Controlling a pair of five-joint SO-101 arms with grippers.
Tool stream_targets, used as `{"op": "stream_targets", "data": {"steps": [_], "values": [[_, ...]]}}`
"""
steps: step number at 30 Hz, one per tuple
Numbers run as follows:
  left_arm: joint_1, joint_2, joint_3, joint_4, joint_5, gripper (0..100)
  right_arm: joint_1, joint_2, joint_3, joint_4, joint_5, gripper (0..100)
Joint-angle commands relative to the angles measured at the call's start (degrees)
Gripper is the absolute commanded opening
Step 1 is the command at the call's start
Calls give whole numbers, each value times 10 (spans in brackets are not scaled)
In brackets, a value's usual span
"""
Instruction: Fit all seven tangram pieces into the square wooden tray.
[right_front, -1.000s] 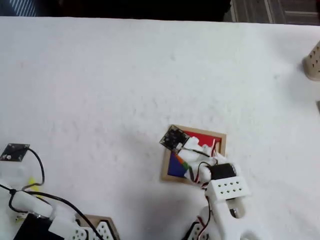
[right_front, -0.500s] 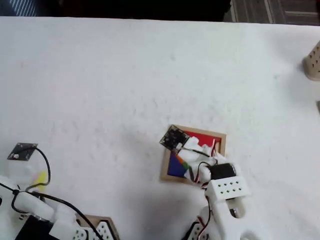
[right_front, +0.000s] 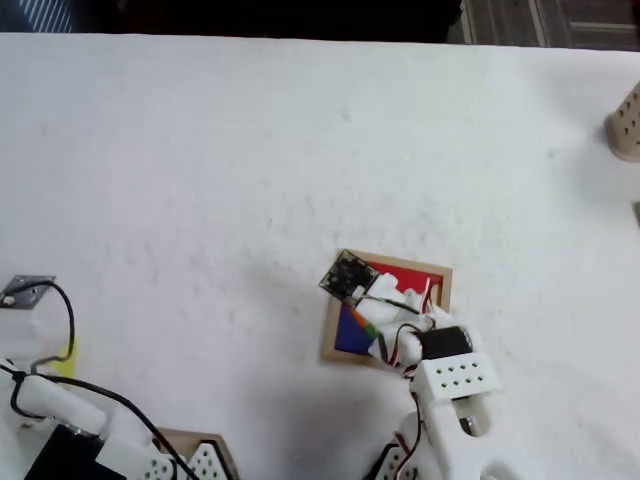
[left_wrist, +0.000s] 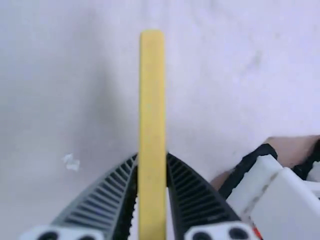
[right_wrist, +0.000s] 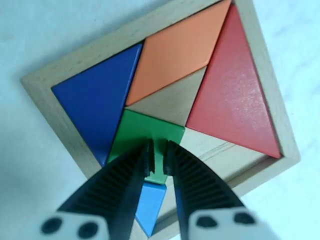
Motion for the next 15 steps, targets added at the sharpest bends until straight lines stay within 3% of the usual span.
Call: {"op": "stream_targets", "data": {"steps": [1, 6, 10, 15], "values": [[5, -9, -53, 23, 4, 20, 0, 2, 0, 10, 3, 45], [30, -10, -96, 83, 5, 20, 0, 2, 0, 10, 2, 45], [109, -10, -120, 155, 20, 20, 31, 1, -4, 7, 0, 45], [244, -11, -170, 161, 190, 21, 91, 1, -25, 6, -76, 45]]}}
